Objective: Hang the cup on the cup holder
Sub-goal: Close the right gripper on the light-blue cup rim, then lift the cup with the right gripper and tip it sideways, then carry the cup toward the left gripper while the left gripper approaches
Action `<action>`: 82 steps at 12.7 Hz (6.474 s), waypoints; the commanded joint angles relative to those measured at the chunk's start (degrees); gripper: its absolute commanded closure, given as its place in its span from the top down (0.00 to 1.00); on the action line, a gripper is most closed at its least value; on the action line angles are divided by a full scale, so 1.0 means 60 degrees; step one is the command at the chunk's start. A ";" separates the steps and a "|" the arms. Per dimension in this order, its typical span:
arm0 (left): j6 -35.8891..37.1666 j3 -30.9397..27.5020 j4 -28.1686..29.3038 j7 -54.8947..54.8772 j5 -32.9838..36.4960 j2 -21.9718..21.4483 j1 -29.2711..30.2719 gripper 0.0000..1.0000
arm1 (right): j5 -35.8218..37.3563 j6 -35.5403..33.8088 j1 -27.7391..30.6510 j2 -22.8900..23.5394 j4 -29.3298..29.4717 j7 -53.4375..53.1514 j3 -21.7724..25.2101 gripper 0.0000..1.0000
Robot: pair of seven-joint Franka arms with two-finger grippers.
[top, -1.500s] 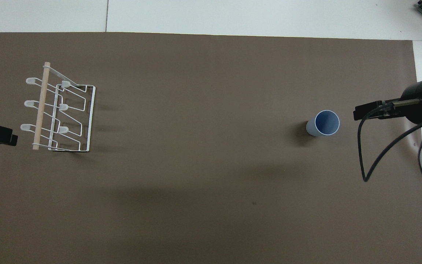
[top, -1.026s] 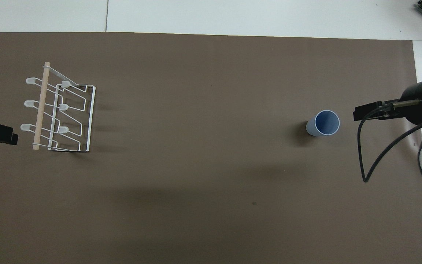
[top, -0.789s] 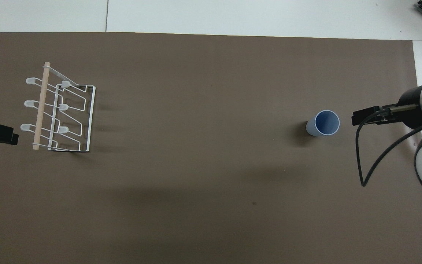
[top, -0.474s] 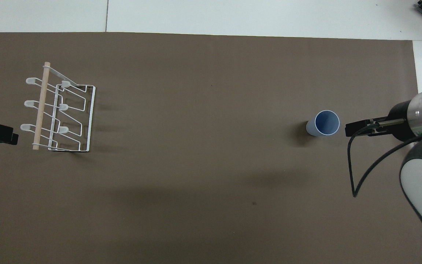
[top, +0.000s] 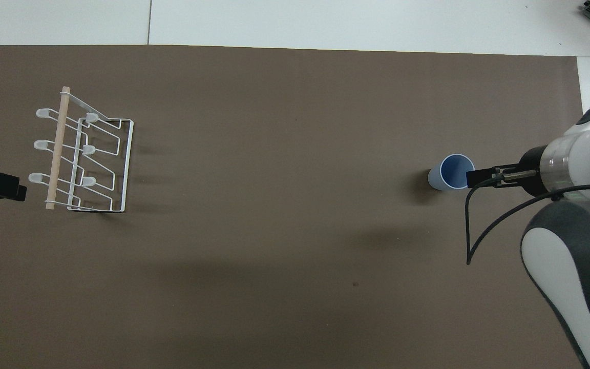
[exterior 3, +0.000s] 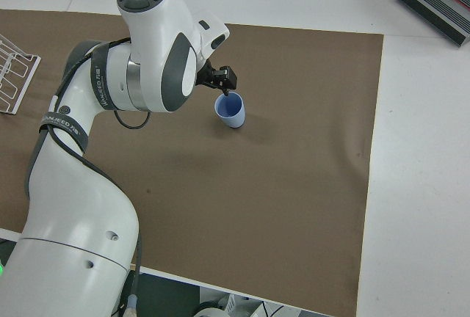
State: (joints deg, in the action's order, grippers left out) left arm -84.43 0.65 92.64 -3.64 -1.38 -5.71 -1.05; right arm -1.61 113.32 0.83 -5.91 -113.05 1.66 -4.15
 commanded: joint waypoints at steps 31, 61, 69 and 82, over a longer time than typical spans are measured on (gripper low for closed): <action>-0.0122 0.0009 0.0161 -0.0067 -0.0034 -0.0191 0.0073 1.00 | 0.0167 0.4260 -0.0315 0.1629 -0.2547 -0.0102 -0.0025 0.00; -0.0240 0.0112 0.0219 -0.3092 -0.1146 -0.0250 -0.0073 1.00 | -0.5527 -0.0624 -0.1323 -0.0437 0.0619 -0.4225 -0.0392 0.00; -0.0210 0.0272 0.0278 -0.8162 -0.1878 -0.0294 -0.1156 1.00 | -0.7565 0.1631 -0.2656 -0.0188 0.0604 -0.9162 -0.0465 0.00; -0.1748 0.0814 0.0469 -1.0804 -0.3374 -0.0396 -0.2036 1.00 | -1.0072 0.5117 -0.4167 0.0252 0.0750 -1.4950 -0.0494 0.00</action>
State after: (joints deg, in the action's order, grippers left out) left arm -92.51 5.28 93.34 -66.82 -21.06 -6.27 -12.91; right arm -59.66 140.53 -23.96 -4.77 -109.13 -82.99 -6.84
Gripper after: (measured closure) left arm 0.000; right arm 0.912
